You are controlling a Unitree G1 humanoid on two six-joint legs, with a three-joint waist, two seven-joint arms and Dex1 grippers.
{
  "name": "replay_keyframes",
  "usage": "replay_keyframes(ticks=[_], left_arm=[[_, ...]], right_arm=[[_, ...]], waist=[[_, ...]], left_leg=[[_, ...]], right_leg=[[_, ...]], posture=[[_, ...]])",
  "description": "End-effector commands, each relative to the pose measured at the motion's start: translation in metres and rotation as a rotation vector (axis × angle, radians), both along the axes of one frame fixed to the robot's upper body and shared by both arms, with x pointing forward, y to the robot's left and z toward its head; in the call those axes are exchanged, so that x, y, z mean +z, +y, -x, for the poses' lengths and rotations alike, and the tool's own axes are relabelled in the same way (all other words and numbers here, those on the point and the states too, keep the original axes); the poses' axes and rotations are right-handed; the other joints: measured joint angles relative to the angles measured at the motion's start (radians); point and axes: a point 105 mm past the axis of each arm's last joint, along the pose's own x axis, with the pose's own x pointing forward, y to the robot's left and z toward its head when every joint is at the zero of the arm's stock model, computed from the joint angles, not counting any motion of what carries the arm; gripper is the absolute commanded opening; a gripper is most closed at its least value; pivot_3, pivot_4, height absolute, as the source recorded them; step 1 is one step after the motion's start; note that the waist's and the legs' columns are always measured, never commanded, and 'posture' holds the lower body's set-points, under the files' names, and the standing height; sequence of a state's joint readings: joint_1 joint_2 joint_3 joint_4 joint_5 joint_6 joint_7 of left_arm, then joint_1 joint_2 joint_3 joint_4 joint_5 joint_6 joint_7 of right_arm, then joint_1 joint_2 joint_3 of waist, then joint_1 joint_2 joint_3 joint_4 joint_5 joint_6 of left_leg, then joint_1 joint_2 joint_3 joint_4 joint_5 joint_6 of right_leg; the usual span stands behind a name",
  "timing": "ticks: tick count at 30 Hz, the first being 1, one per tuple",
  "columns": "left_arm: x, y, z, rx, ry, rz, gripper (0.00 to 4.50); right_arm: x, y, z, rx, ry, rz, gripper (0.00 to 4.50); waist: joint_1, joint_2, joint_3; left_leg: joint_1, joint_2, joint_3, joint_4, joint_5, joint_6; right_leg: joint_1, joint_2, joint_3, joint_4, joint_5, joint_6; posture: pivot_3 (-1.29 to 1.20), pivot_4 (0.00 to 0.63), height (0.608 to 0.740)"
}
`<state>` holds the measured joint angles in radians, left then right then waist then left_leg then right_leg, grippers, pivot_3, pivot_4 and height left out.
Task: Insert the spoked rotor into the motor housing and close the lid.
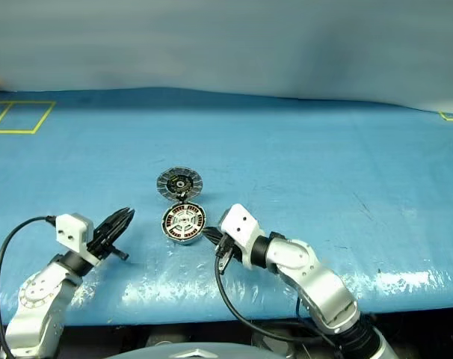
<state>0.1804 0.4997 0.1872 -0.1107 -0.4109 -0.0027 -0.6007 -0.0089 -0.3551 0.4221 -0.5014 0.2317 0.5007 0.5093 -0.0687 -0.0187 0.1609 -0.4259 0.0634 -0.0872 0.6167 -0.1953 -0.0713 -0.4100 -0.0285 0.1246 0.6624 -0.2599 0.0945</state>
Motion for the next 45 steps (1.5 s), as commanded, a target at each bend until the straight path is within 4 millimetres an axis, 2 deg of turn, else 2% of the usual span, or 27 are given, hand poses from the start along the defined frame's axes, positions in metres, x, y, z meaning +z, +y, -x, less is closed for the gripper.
replay_keyframes(ticks=[1, 5, 11, 19, 25, 29, 37, 39, 43, 45], left_arm=[[0.015, 0.002, -0.021, -0.055, -0.017, 0.036, 0.47], [0.028, 0.000, -0.050, -0.133, -0.014, 0.084, 0.47], [0.045, -0.015, -0.090, -0.282, 0.059, 0.149, 0.47], [0.057, -0.049, -0.116, -0.523, 0.204, 0.161, 0.47], [0.055, -0.069, -0.119, -0.663, 0.358, 0.153, 0.47], [0.062, -0.083, -0.118, -0.754, 0.393, 0.152, 0.47], [0.067, -0.109, -0.098, -0.967, 0.440, 0.140, 0.47], [0.064, -0.114, -0.092, -0.999, 0.419, 0.115, 0.47], [0.061, -0.122, -0.077, -1.029, 0.406, 0.182, 0.47], [0.051, -0.125, -0.065, -1.034, 0.450, 0.219, 0.47]], right_arm=[[0.003, -0.008, -0.011, -0.134, -0.129, -0.079, 0.02], [-0.018, -0.009, -0.010, -0.211, -0.155, -0.084, 0.02], [-0.026, -0.005, 0.000, -0.216, -0.067, -0.195, 0.02], [-0.029, -0.009, 0.004, -0.235, -0.025, -0.222, 0.02], [-0.031, -0.012, 0.006, -0.261, 0.009, -0.253, 0.02], [-0.035, -0.011, 0.006, -0.264, 0.004, -0.237, 0.02], [-0.036, -0.011, 0.004, -0.285, 0.001, -0.235, 0.02], [-0.036, -0.011, 0.004, -0.283, 0.000, -0.232, 0.02], [-0.037, -0.010, 0.003, -0.286, 0.000, -0.224, 0.02], [-0.037, -0.009, 0.001, -0.288, 0.000, -0.222, 0.02]], waist=[[-0.001, -0.001, 0.000], [0.004, -0.002, 0.000], [0.004, -0.002, 0.000], [0.003, -0.002, 0.000], [-0.001, -0.002, 0.000], [0.002, -0.002, 0.000], [0.001, -0.002, 0.000], [0.000, -0.002, 0.000], [0.001, -0.002, 0.001], [0.002, -0.001, 0.001]], left_leg=[[0.000, 0.000, 0.000, 0.000, 0.000, 0.000], [0.001, 0.000, -0.001, 0.000, 0.001, 0.000], [0.001, 0.000, -0.002, -0.002, 0.001, -0.001], [0.000, 0.000, -0.003, -0.002, 0.001, 0.000], [-0.001, 0.000, -0.004, -0.002, 0.002, 0.000], [-0.001, 0.000, -0.004, -0.002, 0.002, 0.000], [-0.001, 0.000, -0.005, -0.002, 0.002, 0.000], [-0.001, 0.000, -0.005, -0.002, 0.002, 0.000], [-0.001, 0.000, -0.005, -0.001, 0.002, 0.000], [-0.001, 0.000, -0.005, -0.001, 0.002, 0.000]], right_leg=[[0.000, 0.000, 0.000, 0.000, 0.000, 0.000], [0.001, 0.001, -0.001, 0.001, 0.001, 0.000], [0.001, 0.001, -0.001, 0.001, 0.001, 0.000], [0.001, 0.002, -0.002, 0.001, 0.004, 0.005], [0.001, 0.002, -0.002, 0.001, 0.004, 0.005], [0.001, 0.002, -0.002, 0.001, 0.004, 0.005], [0.001, 0.002, -0.002, 0.002, 0.004, 0.005], [0.001, 0.002, -0.002, 0.002, 0.004, 0.005], [0.001, 0.002, -0.002, 0.003, 0.004, 0.004], [0.001, 0.002, -0.002, 0.003, 0.004, 0.004]], posture=[[0.00, 0.150, 0.740], [0.00, 0.150, 0.740], [0.00, 0.150, 0.740], [0.00, 0.150, 0.740], [0.00, 0.150, 0.740], [0.00, 0.150, 0.740], [0.00, 0.150, 0.740], [0.00, 0.150, 0.740], [0.00, 0.150, 0.740], [0.00, 0.150, 0.740]])
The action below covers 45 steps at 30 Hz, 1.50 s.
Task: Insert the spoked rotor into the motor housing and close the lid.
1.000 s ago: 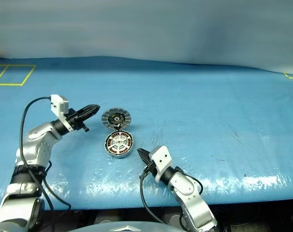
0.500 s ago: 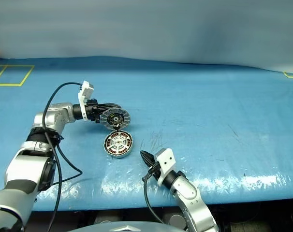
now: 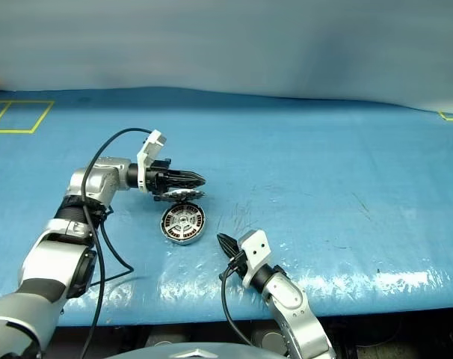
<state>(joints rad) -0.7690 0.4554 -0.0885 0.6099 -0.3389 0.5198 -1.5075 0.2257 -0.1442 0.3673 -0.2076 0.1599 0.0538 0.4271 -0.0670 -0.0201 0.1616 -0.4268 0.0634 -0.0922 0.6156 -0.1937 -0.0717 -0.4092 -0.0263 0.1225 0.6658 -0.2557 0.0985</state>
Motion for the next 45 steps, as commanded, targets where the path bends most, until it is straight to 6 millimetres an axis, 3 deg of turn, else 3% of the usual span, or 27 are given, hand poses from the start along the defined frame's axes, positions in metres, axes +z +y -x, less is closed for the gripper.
replay_keyframes(ticks=[1, 12, 15, 19, 23, 26, 30, 36, 43, 45], left_arm=[[-0.002, -0.008, 0.017, -0.031, 0.035, 0.028, 0.47], [-0.052, 0.001, 0.046, 0.030, 0.116, -0.104, 0.47], [-0.040, 0.004, 0.043, 0.086, 0.057, -0.053, 0.47], [0.005, 0.009, 0.037, 0.221, -0.099, 0.122, 0.47], [0.031, 0.014, 0.050, 0.337, -0.209, 0.223, 0.47], [0.034, 0.016, 0.063, 0.426, -0.274, 0.228, 0.47], [0.008, 0.019, 0.080, 0.636, -0.389, 0.143, 0.47], [-0.030, 0.027, 0.101, 0.934, -0.376, 0.146, 0.47], [-0.068, 0.019, 0.129, 0.973, -0.396, 0.036, 0.47], [-0.078, 0.020, 0.133, 0.991, -0.394, -0.002, 0.47]], right_arm=[[0.008, 0.003, -0.002, -0.003, -0.031, -0.012, 0.02], [0.008, 0.005, -0.006, 0.012, -0.041, 0.011, 0.02], [0.017, 0.000, -0.011, -0.019, -0.084, 0.023, 0.02], [0.043, -0.011, -0.018, -0.072, -0.148, 0.056, 0.02], [0.059, -0.015, -0.019, -0.021, -0.114, 0.123, 0.02], [0.072, -0.011, -0.017, 0.080, -0.100, 0.150, 0.02], [0.081, -0.002, -0.023, 0.191, -0.103, 0.220, 0.02], [0.081, 0.016, -0.035, 0.299, -0.103, 0.271, 1.86], [0.069, 0.043, -0.041, 0.426, -0.073, 0.299, 4.21], [0.066, 0.050, -0.045, 0.435, -0.077, 0.308, 4.47]], waist=[[0.000, 0.000, 0.000], [0.004, 0.000, 0.000], [0.005, 0.000, 0.000], [0.003, 0.001, 0.001], [0.006, 0.001, 0.000], [0.006, 0.001, 0.000], [0.005, 0.001, 0.000], [0.010, 0.000, 0.000], [0.005, 0.000, 0.000], [0.002, 0.000, 0.000]], left_leg=[[0.000, 0.000, 0.000, 0.000, 0.000, 0.000], [0.001, 0.000, 0.000, 0.006, 0.000, 0.000], [0.005, 0.000, 0.000, 0.007, 0.000, 0.000], [0.010, 0.000, 0.000, 0.006, 0.000, 0.000], [0.010, 0.000, 0.000, 0.006, 0.000, 0.000], [0.011, 0.000, 0.000, 0.004, 0.000, 0.000], [0.013, 0.000, 0.001, 0.004, 0.000, 0.000], [0.013, 0.000, 0.001, 0.006, 0.000, 0.000], [0.011, 0.000, 0.002, 0.004, 0.000, 0.000], [0.010, 0.000, 0.002, 0.004, 0.000, 0.000]], right_leg=[[0.000, 0.000, 0.000, 0.000, 0.000, 0.000], [0.003, 0.000, 0.000, 0.002, -0.002, -0.003], [0.007, 0.000, 0.000, 0.002, -0.002, -0.003], [0.011, 0.000, 0.000, 0.002, -0.003, -0.004], [0.012, 0.000, 0.001, 0.002, -0.003, -0.004], [0.012, 0.000, 0.001, 0.001, -0.003, -0.004], [0.014, 0.000, 0.001, 0.000, -0.003, -0.004], [0.015, -0.001, 0.002, -0.002, -0.003, -0.004], [0.012, -0.001, 0.002, -0.004, -0.003, -0.004], [0.011, -0.001, 0.002, -0.004, -0.003, -0.004]], posture=[[0.00, 0.150, 0.740], [0.00, 0.150, 0.740], [0.00, 0.150, 0.740], [0.00, 0.150, 0.740], [0.00, 0.150, 0.740], [0.00, 0.150, 0.740], [0.00, 0.150, 0.740], [0.00, 0.150, 0.740], [0.00, 0.150, 0.740], [0.00, 0.150, 0.740]])
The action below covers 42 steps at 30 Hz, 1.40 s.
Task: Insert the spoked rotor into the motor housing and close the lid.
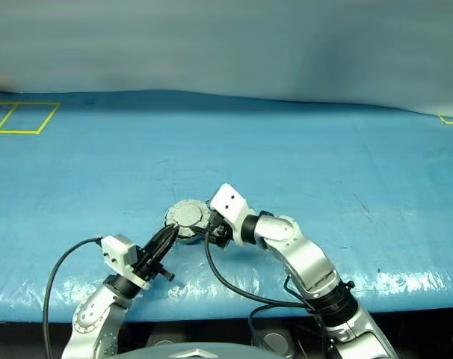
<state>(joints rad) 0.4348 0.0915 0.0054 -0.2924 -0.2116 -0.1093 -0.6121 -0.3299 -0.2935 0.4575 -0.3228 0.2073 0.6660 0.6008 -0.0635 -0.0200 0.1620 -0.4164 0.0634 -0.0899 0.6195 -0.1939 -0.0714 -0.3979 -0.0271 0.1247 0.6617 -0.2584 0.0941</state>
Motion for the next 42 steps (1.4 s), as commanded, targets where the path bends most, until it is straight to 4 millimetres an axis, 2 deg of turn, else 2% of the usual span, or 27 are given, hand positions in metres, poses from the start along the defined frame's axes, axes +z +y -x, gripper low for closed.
replay_keyframes(ticks=[1, 6, 15, 21, 24, 26, 27, 36, 42], left_arm=[[-0.006, 0.000, 0.006, 0.020, -0.031, -0.061, 0.47], [-0.017, 0.002, 0.013, 0.049, -0.032, -0.105, 0.47], [-0.026, 0.011, 0.021, 0.141, -0.042, -0.105, 0.47], [-0.028, 0.011, 0.018, 0.158, -0.055, -0.105, 0.47], [-0.028, 0.011, 0.017, 0.162, -0.063, -0.105, 0.47], [-0.028, 0.011, 0.018, 0.164, -0.064, -0.104, 0.47], [-0.028, 0.010, 0.018, 0.164, -0.064, -0.100, 0.47], [-0.028, 0.010, 0.019, 0.166, -0.062, -0.097, 0.47], [-0.028, 0.011, 0.018, 0.174, -0.064, -0.092, 0.47]], right_arm=[[0.008, 0.014, -0.005, 0.034, -0.046, -0.018, 4.47], [0.005, 0.025, -0.012, 0.033, -0.030, -0.029, 4.47], [0.001, 0.030, -0.013, 0.049, -0.020, -0.027, 4.47], [-0.006, 0.031, -0.012, 0.041, -0.005, -0.015, 4.47], [-0.007, 0.032, -0.012, 0.036, -0.004, -0.015, 3.86], [-0.006, 0.033, -0.010, 0.036, -0.004, -0.023, 3.18], [-0.006, 0.034, -0.009, 0.037, -0.003, -0.028, 3.02], [0.005, 0.041, -0.001, 0.027, -0.035, -0.045, 3.02], [-0.005, 0.043, -0.003, -0.016, -0.059, 0.017, 3.02]], waist=[[-0.003, 0.000, 0.000], [-0.005, 0.000, 0.000], [-0.006, 0.000, 0.000], [-0.006, 0.001, 0.000], [-0.006, 0.001, 0.000], [-0.006, 0.001, 0.000], [-0.006, 0.001, 0.000], [-0.007, 0.001, 0.000], [-0.007, 0.001, 0.000]], left_leg=[[0.000, 0.000, 0.000, 0.000, 0.000, 0.000], [0.000, 0.000, 0.000, -0.002, 0.000, 0.000], [-0.001, 0.000, 0.001, -0.004, 0.000, 0.000], [-0.002, 0.000, 0.001, -0.005, 0.000, 0.000], [-0.002, 0.000, 0.001, -0.005, 0.000, 0.000], [-0.002, 0.000, 0.001, -0.005, 0.000, 0.000], [-0.002, 0.000, 0.001, -0.005, 0.000, 0.000], [-0.002, 0.000, 0.001, -0.006, 0.000, 0.000], [-0.002, 0.000, 0.001, -0.006, 0.000, 0.000]], right_leg=[[0.000, 0.000, 0.000, 0.000, 0.000, 0.000], [-0.002, 0.000, 0.000, -0.001, 0.000, 0.000], [-0.008, 0.000, 0.000, -0.001, -0.001, -0.001], [-0.010, 0.000, 0.000, -0.001, -0.001, -0.002], [-0.010, 0.000, 0.000, 0.000, -0.001, -0.001], [-0.010, 0.000, 0.000, 0.000, -0.001, -0.001], [-0.010, 0.000, 0.000, 0.000, -0.001, -0.002], [-0.011, 0.000, 0.000, 0.000, -0.001, -0.002], [-0.011, 0.000, 0.000, 0.000, -0.001, -0.002]], posture=[[0.00, 0.150, 0.740], [0.00, 0.150, 0.740], [0.00, 0.150, 0.740], [0.00, 0.150, 0.740], [0.00, 0.150, 0.740], [0.00, 0.150, 0.740], [0.00, 0.150, 0.740], [0.00, 0.150, 0.740], [0.00, 0.150, 0.740]])
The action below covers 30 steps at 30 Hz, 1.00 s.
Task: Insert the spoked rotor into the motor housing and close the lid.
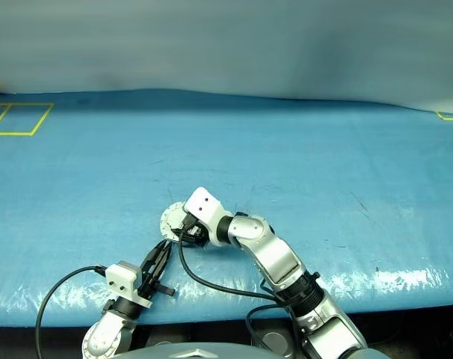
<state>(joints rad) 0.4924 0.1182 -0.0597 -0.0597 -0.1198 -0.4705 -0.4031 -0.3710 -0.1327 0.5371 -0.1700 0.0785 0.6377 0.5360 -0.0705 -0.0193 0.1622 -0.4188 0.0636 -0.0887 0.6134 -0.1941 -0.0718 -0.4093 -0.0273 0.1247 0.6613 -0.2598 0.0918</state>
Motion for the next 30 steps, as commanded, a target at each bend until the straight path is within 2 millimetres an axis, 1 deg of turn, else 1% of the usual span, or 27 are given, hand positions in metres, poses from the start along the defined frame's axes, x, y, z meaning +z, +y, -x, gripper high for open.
replay_keyframes(ticks=[1, 5, 13, 21, 26, 30], left_arm=[[0.003, -0.002, 0.001, -0.001, -0.018, 0.007, 0.47], [0.003, -0.002, -0.001, 0.000, -0.021, 0.008, 0.47], [0.003, -0.004, -0.002, -0.008, -0.023, 0.014, 0.47], [0.003, -0.004, -0.004, -0.015, -0.022, 0.015, 0.47], [0.003, -0.005, -0.005, -0.022, -0.021, 0.015, 0.47], [0.003, -0.004, -0.005, -0.026, -0.020, 0.018, 0.47]], right_arm=[[0.006, 0.005, 0.002, -0.004, -0.061, 0.008, 3.02], [-0.002, 0.003, 0.000, -0.028, -0.069, 0.055, 3.02], [-0.010, 0.000, -0.002, -0.047, -0.054, 0.103, 3.02], [-0.025, -0.010, -0.008, -0.104, -0.029, 0.199, 3.02], [-0.030, -0.012, -0.004, -0.066, -0.001, 0.225, 3.02], [-0.035, -0.016, -0.004, -0.082, 0.038, 0.225, 3.02]], waist=[[0.000, 0.000, 0.000], [0.000, 0.000, 0.000], [-0.001, 0.001, -0.001], [-0.002, 0.004, -0.003], [-0.002, 0.006, -0.005], [0.001, 0.007, -0.007]], left_leg=[[0.000, 0.000, 0.000, 0.000, 0.000, 0.000], [0.001, 0.000, 0.000, 0.000, 0.000, 0.000], [0.001, 0.000, 0.000, 0.000, 0.000, 0.000], [0.002, 0.000, 0.000, 0.001, 0.000, 0.000], [0.002, 0.000, 0.000, 0.001, 0.000, 0.000], [0.002, 0.000, 0.000, 0.000, 0.000, 0.000]], right_leg=[[0.000, 0.000, 0.000, 0.000, 0.000, 0.000], [0.000, 0.000, 0.000, 0.000, 0.000, 0.000], [0.001, 0.000, 0.000, 0.000, 0.000, 0.000], [0.001, 0.000, 0.000, 0.001, 0.000, 0.000], [0.001, -0.001, 0.000, 0.001, 0.000, 0.000], [0.001, -0.001, 0.000, 0.000, 0.000, 0.000]], posture=[[0.00, 0.150, 0.740], [0.00, 0.150, 0.740], [0.00, 0.150, 0.740], [0.00, 0.150, 0.740], [0.00, 0.150, 0.740], [0.00, 0.150, 0.740]])
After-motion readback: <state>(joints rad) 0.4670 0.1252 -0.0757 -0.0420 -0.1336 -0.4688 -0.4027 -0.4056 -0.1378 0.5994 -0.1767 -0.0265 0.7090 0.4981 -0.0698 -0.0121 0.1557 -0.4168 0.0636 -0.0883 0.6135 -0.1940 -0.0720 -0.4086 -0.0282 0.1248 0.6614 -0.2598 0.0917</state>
